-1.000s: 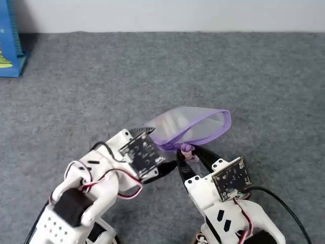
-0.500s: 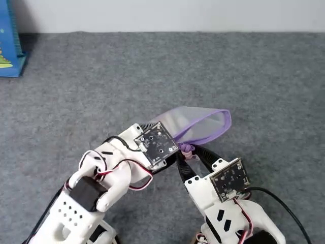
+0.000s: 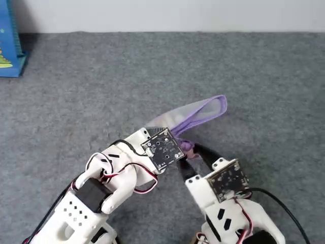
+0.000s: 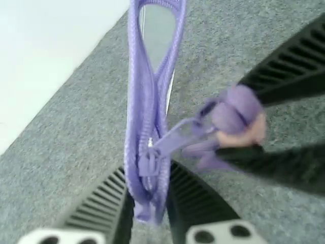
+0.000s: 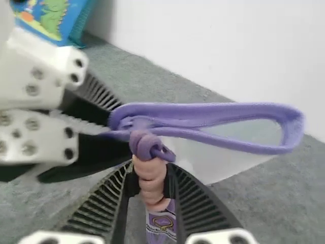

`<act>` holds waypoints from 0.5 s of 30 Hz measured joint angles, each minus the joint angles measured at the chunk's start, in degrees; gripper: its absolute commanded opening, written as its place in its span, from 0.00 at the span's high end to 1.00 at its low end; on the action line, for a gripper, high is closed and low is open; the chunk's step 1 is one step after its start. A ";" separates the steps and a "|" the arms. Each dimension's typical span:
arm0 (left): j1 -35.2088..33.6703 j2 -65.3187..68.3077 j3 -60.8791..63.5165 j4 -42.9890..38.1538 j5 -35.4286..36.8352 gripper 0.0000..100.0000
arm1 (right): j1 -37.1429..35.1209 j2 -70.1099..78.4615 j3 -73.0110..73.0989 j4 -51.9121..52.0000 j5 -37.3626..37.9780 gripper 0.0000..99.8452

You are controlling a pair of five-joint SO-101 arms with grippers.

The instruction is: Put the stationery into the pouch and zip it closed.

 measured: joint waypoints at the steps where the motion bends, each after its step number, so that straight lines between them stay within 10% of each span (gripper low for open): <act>1: 0.00 0.00 0.00 0.00 0.00 0.99 | 1.67 0.18 0.00 -0.79 0.09 0.99; 15: 0.09 -16.26 0.00 10.99 6.42 0.99 | 22.77 11.69 3.87 -22.33 2.81 0.99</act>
